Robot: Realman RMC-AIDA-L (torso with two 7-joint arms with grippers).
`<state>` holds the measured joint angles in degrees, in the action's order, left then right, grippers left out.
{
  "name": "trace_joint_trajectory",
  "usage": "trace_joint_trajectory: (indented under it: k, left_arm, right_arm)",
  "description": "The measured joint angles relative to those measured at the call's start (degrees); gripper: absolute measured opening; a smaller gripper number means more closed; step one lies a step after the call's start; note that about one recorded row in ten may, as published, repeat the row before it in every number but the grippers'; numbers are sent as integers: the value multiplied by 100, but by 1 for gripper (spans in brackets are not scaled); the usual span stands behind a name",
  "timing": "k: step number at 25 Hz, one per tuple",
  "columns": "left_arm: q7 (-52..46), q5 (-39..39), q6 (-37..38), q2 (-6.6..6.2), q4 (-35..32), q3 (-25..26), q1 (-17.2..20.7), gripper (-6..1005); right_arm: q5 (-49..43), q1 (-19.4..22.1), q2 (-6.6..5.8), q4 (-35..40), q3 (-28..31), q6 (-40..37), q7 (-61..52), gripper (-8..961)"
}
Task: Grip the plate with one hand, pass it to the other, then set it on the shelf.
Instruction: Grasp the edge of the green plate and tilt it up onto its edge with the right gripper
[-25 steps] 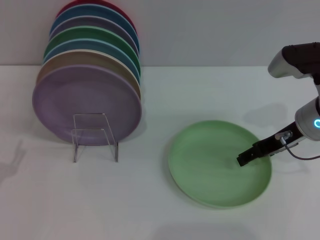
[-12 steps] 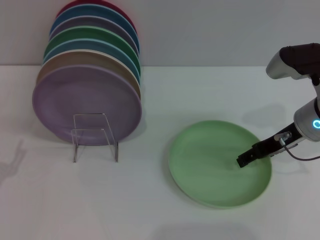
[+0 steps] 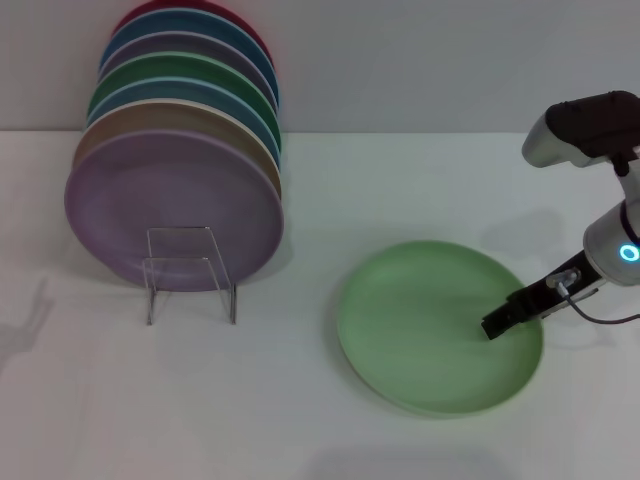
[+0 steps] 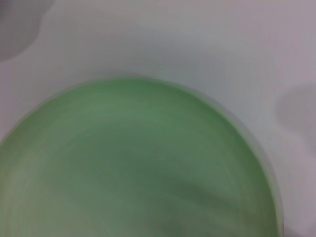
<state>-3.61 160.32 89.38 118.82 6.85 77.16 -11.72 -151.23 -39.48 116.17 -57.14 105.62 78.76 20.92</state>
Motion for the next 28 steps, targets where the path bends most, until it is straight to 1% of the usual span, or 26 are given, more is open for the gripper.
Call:
trace_joint_trajectory:
  k: [5, 10, 16, 24, 28]
  left_arm:
    - [0, 0, -18, 0, 0, 0, -12, 842]
    - [0, 0, -27, 0, 0, 13, -17, 842]
    - [2, 0, -145, 0, 0, 5, -48, 841]
    - [8, 0, -133, 0, 0, 3, -73, 840]
    - [9, 1, -117, 0, 0, -4, -81, 839]
  right_arm:
    - [-3, -81, 9, 118, -29, -72, -8, 684]
    - [-2, -105, 11, 102, -65, -73, -8, 437]
    - [12, -88, 36, 98, -68, -81, 2, 217]
    - [42, 80, 116, -188, -68, -56, 88, 152]
    - [52, 262, 183, -530, -66, 1, 142, 118]
